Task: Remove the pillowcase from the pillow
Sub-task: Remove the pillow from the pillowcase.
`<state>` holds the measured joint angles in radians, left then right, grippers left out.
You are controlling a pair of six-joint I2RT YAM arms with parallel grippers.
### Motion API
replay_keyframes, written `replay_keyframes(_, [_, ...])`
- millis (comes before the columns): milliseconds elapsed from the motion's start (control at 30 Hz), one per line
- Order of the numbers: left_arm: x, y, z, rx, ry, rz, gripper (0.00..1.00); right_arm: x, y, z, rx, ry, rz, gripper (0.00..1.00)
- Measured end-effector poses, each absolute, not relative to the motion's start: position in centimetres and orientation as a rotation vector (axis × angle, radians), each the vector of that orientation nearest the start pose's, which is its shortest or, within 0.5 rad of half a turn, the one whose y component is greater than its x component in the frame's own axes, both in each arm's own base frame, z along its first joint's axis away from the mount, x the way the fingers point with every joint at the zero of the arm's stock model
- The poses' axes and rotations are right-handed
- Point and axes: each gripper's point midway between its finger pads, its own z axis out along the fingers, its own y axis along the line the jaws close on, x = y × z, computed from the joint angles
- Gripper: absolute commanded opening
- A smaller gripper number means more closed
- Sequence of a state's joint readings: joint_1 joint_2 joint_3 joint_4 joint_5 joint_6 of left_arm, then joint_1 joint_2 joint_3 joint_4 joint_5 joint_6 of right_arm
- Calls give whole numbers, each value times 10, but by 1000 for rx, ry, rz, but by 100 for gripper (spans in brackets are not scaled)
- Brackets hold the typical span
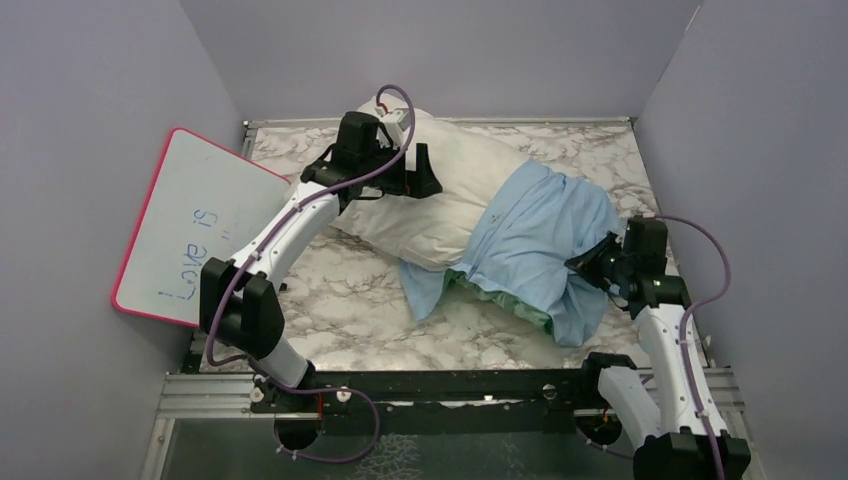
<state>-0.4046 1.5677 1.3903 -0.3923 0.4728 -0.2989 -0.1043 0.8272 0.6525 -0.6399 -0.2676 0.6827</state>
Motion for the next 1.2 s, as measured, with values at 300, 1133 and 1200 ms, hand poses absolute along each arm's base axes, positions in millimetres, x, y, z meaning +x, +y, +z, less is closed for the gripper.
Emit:
replay_keyframes(300, [368, -299, 238, 554, 2138, -872, 96, 226, -11, 187, 997, 2086, 230, 1])
replay_keyframes(1133, [401, -281, 178, 396, 2273, -811, 95, 250, 60, 164, 738, 2224, 702, 77])
replay_keyframes(1200, [399, -281, 179, 401, 2269, -825, 95, 250, 67, 147, 747, 2265, 761, 78])
